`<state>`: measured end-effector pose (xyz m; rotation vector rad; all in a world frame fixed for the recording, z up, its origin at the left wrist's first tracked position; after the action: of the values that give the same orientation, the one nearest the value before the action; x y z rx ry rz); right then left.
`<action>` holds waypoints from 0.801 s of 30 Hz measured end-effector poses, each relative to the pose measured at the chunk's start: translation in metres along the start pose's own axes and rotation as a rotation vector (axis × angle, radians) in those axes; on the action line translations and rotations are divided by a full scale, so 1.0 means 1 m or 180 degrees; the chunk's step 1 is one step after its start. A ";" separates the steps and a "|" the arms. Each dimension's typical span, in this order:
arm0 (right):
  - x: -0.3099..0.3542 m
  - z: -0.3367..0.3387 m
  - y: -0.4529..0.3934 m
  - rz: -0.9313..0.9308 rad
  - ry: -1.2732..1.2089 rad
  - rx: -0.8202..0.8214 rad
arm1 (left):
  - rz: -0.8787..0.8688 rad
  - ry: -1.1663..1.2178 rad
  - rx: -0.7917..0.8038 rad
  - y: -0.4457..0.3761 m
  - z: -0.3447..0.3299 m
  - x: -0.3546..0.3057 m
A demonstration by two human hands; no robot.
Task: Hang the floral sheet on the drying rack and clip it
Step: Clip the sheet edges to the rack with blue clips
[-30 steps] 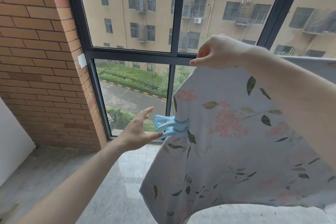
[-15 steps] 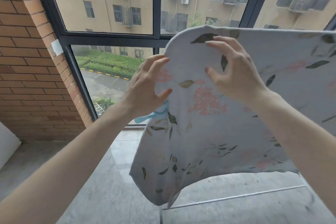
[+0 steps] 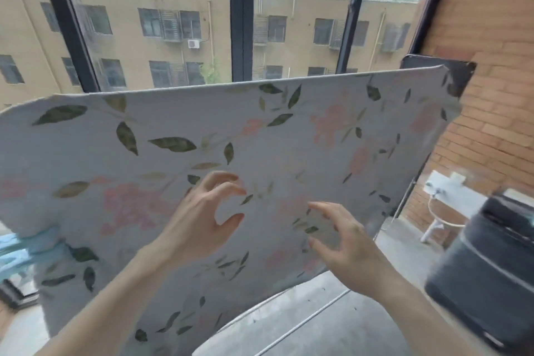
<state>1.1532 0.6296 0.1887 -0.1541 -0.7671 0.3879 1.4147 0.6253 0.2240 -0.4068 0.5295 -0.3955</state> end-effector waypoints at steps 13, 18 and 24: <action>-0.248 0.172 0.049 -0.1008 -0.0295 -0.0575 | -0.0377 0.0604 0.0753 -0.157 -0.249 -0.181; -0.312 0.203 0.039 -0.1236 -0.0192 -0.0554 | -0.0380 0.0682 0.0937 -0.207 -0.312 -0.196; -0.422 0.279 0.022 -0.1770 -0.0097 -0.0695 | -0.0470 0.1014 0.1257 -0.314 -0.424 -0.236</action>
<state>0.6753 0.4815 0.1091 -0.1327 -0.8458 -0.2223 0.9125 0.3543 0.1319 0.0016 0.7152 -0.6995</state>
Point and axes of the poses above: each hand's wrist, its own y-axis away from the middle knuckle, its own z-axis out of the back of the hand, x = y × z, the point moved 8 cm from there along -y, towards the middle knuckle, and after that the axes turned 1 degree about y, right-handed, at the moved point
